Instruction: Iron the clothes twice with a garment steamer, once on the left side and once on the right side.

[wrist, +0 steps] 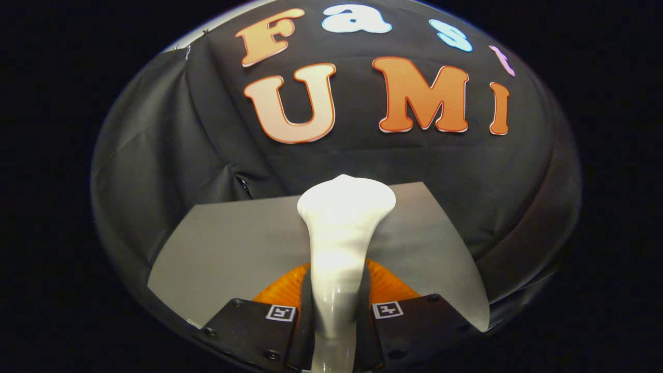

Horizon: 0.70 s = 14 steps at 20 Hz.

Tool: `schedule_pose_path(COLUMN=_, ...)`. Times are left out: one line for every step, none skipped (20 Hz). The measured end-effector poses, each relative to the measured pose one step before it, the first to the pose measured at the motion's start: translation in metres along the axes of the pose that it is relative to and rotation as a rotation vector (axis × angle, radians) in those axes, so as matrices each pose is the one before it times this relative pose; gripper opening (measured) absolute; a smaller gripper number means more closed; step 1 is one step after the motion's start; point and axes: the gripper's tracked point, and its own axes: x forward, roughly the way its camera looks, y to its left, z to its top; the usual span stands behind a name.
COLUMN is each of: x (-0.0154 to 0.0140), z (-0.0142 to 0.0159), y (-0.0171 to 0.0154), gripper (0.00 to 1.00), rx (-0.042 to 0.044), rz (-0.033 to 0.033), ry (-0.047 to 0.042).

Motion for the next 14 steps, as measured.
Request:
schedule_pose_path(x=-0.00690, z=0.00309, y=0.00647, gripper=0.40, rx=-0.04668, rz=0.01957, ry=-0.01913)
schedule_pose_path(x=-0.00961, z=0.00368, y=0.00493, gripper=0.40, rx=-0.04245, rz=0.02012, ry=-0.02129)
schedule_pose_path(x=-0.01572, z=-0.00058, y=0.00730, gripper=0.40, rx=-0.03276, rz=0.02334, ry=-0.02773)
schedule_pose_path(x=-0.01504, z=0.00285, y=0.00600, gripper=0.40, rx=-0.01775, rz=0.02124, ry=-0.02747)
schedule_pose_path(x=-0.02127, z=0.00324, y=0.00308, gripper=0.40, rx=-0.00329, rz=0.01442, ry=-0.03176)
schedule_pose_path(x=-0.01961, z=0.00184, y=0.00282, gripper=0.40, rx=0.00043, rz=0.01062, ry=-0.02678)
schedule_pose_path(x=-0.01627, z=0.00084, y=-0.00019, gripper=0.40, rx=-0.00234, rz=0.00882, ry=-0.02147)
schedule_pose_path(x=-0.01819, z=0.00521, y=-0.00107, gripper=0.40, rx=-0.00188, rz=0.00717, ry=-0.02705)
schedule_pose_path(x=-0.01665, z=0.00374, y=-0.00100, gripper=0.40, rx=-0.00031, rz=0.00397, ry=-0.02621)
schedule_pose_path(x=-0.01528, z=0.00589, y=-0.00276, gripper=0.39, rx=0.00103, rz=-0.00013, ry=-0.02938)
schedule_pose_path(x=-0.01538, z=0.00610, y=-0.00323, gripper=0.39, rx=-0.00111, rz=-0.00252, ry=-0.02823)
schedule_pose_path(x=-0.01355, z=0.00391, y=-0.00349, gripper=0.39, rx=-0.00119, rz=0.00121, ry=-0.01997)
schedule_pose_path(x=-0.01339, z=0.00156, y=-0.00210, gripper=0.39, rx=-0.00226, rz=0.00856, ry=-0.01004)
schedule_pose_path(x=-0.01052, z=0.00274, y=0.00019, gripper=0.39, rx=0.00183, rz=0.01226, ry=-0.00976)
